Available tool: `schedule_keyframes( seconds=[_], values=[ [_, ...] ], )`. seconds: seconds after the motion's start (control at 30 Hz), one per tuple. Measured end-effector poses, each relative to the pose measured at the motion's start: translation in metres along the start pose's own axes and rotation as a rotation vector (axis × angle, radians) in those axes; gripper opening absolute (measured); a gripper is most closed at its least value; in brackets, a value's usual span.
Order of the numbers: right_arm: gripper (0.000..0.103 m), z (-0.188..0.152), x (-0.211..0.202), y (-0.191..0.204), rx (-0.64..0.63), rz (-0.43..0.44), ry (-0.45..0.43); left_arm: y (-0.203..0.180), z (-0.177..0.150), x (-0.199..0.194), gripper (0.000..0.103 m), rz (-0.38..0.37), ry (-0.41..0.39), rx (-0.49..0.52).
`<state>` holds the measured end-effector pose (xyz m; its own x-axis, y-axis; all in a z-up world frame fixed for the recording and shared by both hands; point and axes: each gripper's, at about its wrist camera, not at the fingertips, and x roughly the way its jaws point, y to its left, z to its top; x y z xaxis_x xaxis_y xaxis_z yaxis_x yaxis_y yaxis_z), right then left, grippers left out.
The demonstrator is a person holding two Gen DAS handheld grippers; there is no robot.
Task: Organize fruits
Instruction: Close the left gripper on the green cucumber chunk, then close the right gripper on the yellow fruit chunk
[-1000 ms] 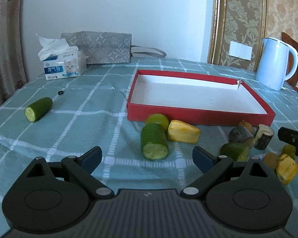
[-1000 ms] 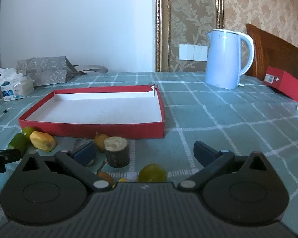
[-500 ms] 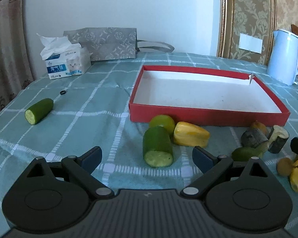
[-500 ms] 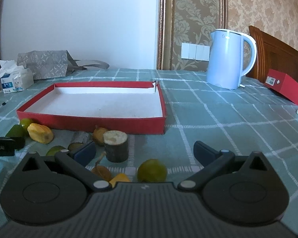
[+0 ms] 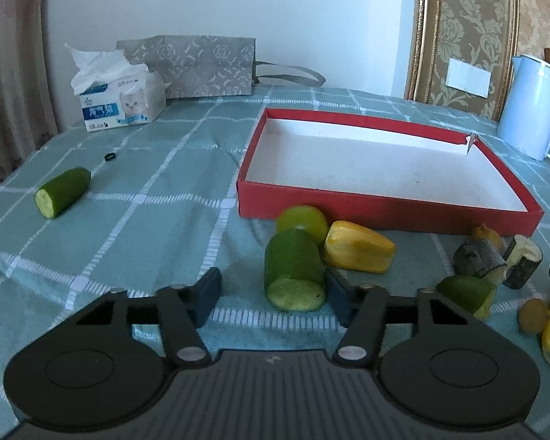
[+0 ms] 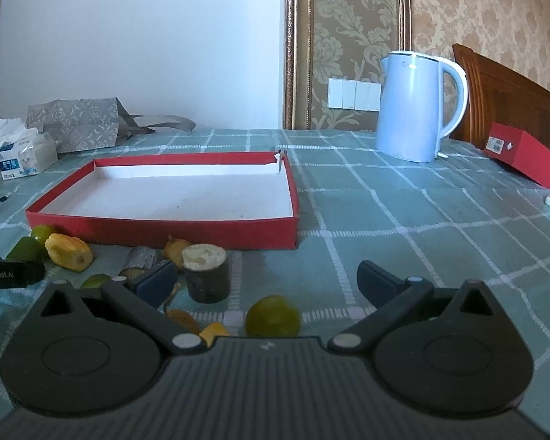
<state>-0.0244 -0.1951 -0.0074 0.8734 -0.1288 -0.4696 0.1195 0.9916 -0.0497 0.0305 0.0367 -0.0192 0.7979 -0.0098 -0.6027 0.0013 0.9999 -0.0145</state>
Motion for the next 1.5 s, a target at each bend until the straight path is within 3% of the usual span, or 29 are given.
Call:
schedule_keyframes(
  seconds=[0.17,0.3,0.53,0.7,0.77,0.9,0.97,1.03,1.27,1.5],
  values=[
    [0.103,0.0,0.0,0.001,-0.01,-0.005,-0.008,-0.006,-0.001,-0.001,0.033,-0.026,-0.013,0.025],
    [0.103,0.0,-0.003,-0.002,-0.027,-0.037,-0.035,-0.012,-0.003,-0.001,0.033,-0.008,-0.034,0.056],
    [0.103,0.008,-0.017,-0.036,-0.011,-0.061,-0.07,-0.003,-0.007,-0.01,0.033,-0.028,-0.087,0.005],
    [0.103,0.006,-0.023,-0.071,0.019,0.07,0.012,0.006,-0.007,-0.013,0.033,-0.041,-0.107,-0.031],
    [0.103,0.002,-0.025,-0.073,0.015,0.146,0.045,0.009,-0.008,-0.012,0.033,-0.045,-0.1,-0.039],
    [0.103,-0.004,-0.035,-0.061,-0.023,0.22,0.054,0.013,-0.009,-0.011,0.033,-0.052,-0.091,-0.051],
    [0.099,-0.008,-0.041,-0.046,-0.081,0.227,0.056,0.014,-0.009,-0.011,0.033,-0.054,-0.088,-0.057],
    [0.085,-0.012,-0.044,-0.033,-0.125,0.247,0.073,0.015,-0.01,-0.01,0.033,-0.058,-0.081,-0.062],
    [0.056,-0.023,-0.032,-0.003,-0.201,0.298,0.136,0.015,-0.011,-0.011,0.033,-0.072,-0.081,-0.057],
    [0.045,-0.02,-0.013,-0.009,-0.167,0.3,0.183,0.016,-0.011,-0.01,0.033,-0.087,-0.076,-0.059]
  ],
)
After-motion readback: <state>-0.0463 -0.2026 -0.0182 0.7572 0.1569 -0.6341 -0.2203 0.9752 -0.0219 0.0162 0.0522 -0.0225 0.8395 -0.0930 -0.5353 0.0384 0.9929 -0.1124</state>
